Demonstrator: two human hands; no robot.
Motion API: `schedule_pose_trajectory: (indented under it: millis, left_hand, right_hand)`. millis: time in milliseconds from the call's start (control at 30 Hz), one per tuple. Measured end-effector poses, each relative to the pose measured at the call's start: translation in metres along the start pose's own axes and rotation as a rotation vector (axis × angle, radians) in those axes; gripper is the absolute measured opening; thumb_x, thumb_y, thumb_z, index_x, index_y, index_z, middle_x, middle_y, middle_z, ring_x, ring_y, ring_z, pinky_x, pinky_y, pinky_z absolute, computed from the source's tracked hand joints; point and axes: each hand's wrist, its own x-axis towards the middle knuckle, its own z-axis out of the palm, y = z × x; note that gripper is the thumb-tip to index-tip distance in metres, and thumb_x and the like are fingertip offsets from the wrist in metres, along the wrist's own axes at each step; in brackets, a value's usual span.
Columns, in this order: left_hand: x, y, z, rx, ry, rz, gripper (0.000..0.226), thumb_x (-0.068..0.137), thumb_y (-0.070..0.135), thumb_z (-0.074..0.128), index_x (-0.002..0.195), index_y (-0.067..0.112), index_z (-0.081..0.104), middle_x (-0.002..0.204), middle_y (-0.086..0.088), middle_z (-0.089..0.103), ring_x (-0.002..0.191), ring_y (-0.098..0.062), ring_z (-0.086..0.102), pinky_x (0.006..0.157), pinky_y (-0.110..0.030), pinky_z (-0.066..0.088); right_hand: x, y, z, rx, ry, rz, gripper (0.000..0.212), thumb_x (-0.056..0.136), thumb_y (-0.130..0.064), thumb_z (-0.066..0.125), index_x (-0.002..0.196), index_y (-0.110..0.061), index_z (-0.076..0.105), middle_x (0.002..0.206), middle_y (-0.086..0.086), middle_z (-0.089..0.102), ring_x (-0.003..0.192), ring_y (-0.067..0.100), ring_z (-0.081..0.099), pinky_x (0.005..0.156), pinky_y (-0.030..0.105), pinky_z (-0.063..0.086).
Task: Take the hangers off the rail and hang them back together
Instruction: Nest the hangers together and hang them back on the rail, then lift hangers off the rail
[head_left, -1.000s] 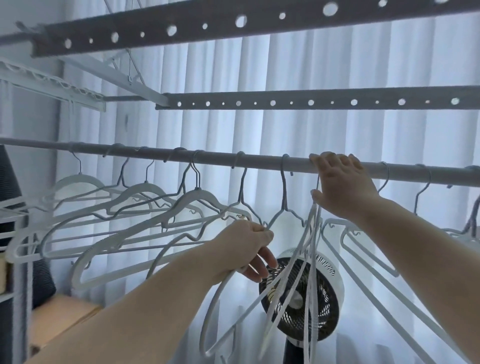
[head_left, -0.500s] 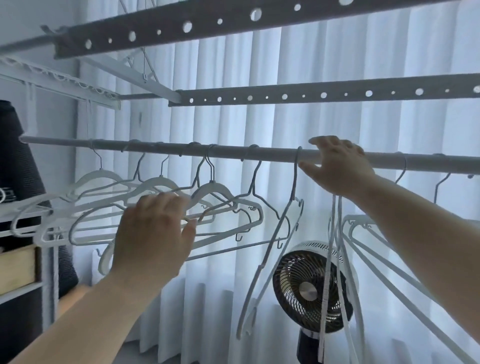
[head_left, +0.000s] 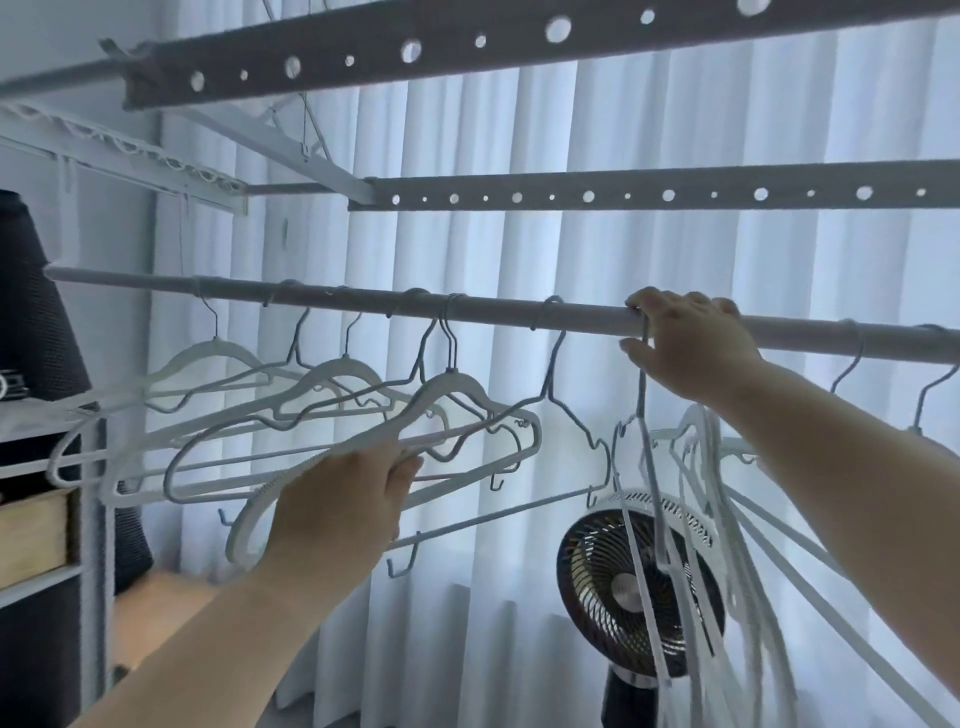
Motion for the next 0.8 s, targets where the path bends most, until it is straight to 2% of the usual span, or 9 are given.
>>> schedule_pose_trajectory:
  millis: [67,167,233,333,400,500,633,700,800]
  left_hand:
    - [0.004,0.004,0.0,-0.076,0.054,0.015,0.021,0.095,0.034,0.037,0.083,0.032,0.054,0.058,0.003,0.061,0.056,-0.011,0.048,0.054,-0.023,0.035]
    - [0.013,0.011,0.004,-0.104,0.046,-0.006,0.026,0.095,0.031,0.038,0.095,0.024,0.063,0.069,0.0,0.07,0.065,-0.018,0.05,0.059,-0.027,0.034]
    - [0.018,0.015,0.008,-0.133,0.021,-0.034,0.027,0.095,0.029,0.037,0.088,0.022,0.062,0.068,-0.001,0.07,0.06,-0.016,0.05,0.057,-0.027,0.035]
    - [0.022,0.016,0.013,-0.197,-0.026,-0.059,0.034,0.095,0.027,0.038,0.064,0.022,0.052,0.056,0.001,0.065,0.045,-0.004,0.046,0.053,-0.022,0.035]
    - [0.023,0.018,0.016,-0.282,-0.063,-0.074,0.039,0.095,0.025,0.04,0.058,0.021,0.049,0.048,0.005,0.061,0.036,-0.001,0.045,0.051,-0.023,0.035]
    - [0.029,0.024,0.016,-0.424,-0.116,-0.114,0.033,0.096,0.022,0.039,0.074,0.007,0.058,0.049,0.004,0.061,0.026,0.0,0.041,0.047,-0.023,0.029]
    - [0.036,0.03,0.014,-0.416,-0.191,-0.116,0.033,0.095,0.021,0.038,0.092,0.003,0.065,0.044,0.004,0.06,0.025,0.0,0.04,0.046,-0.022,0.029]
    - [0.031,0.027,0.017,-0.367,-0.242,-0.128,0.032,0.095,0.021,0.039,0.088,0.005,0.066,0.034,0.008,0.057,0.027,-0.001,0.04,0.045,-0.021,0.031]
    - [0.017,0.018,0.02,-0.328,-0.285,-0.167,0.033,0.094,0.021,0.042,0.066,0.025,0.059,0.031,0.014,0.055,0.036,-0.004,0.04,0.05,-0.023,0.037]
  right_hand:
    - [-0.002,0.004,-0.001,0.011,0.009,-0.004,0.036,0.093,-0.028,0.044,0.126,-0.014,0.044,0.123,0.007,0.058,0.116,0.029,0.047,0.1,0.039,0.028]
    - [-0.004,0.008,-0.001,0.006,0.01,-0.017,0.038,0.093,-0.026,0.046,0.129,-0.015,0.042,0.125,0.007,0.057,0.117,0.029,0.046,0.1,0.039,0.028]
    - [-0.006,0.01,-0.002,0.007,0.008,-0.02,0.04,0.092,-0.025,0.046,0.131,-0.015,0.041,0.127,0.007,0.056,0.119,0.029,0.045,0.101,0.039,0.028]
    - [-0.008,0.013,-0.002,0.006,0.005,-0.032,0.042,0.092,-0.023,0.047,0.132,-0.015,0.04,0.129,0.007,0.055,0.12,0.029,0.044,0.103,0.038,0.027]
    - [-0.008,0.013,-0.003,0.007,0.0,-0.036,0.043,0.092,-0.023,0.047,0.133,-0.015,0.039,0.131,0.007,0.053,0.121,0.029,0.043,0.104,0.038,0.026]
    - [-0.009,0.012,-0.004,0.01,-0.012,-0.036,0.043,0.092,-0.024,0.047,0.134,-0.015,0.038,0.133,0.006,0.052,0.123,0.028,0.042,0.104,0.038,0.025]
    - [-0.009,0.01,-0.007,0.003,-0.02,-0.042,0.042,0.092,-0.024,0.047,0.133,-0.015,0.038,0.132,0.006,0.053,0.122,0.028,0.042,0.103,0.038,0.027]
    - [-0.008,0.009,-0.008,-0.006,-0.024,-0.048,0.042,0.092,-0.024,0.046,0.133,-0.015,0.038,0.131,0.007,0.053,0.122,0.028,0.043,0.103,0.038,0.027]
    - [-0.005,0.008,-0.009,-0.008,-0.038,-0.053,0.043,0.092,-0.025,0.046,0.133,-0.015,0.038,0.131,0.007,0.053,0.121,0.028,0.043,0.103,0.038,0.028]
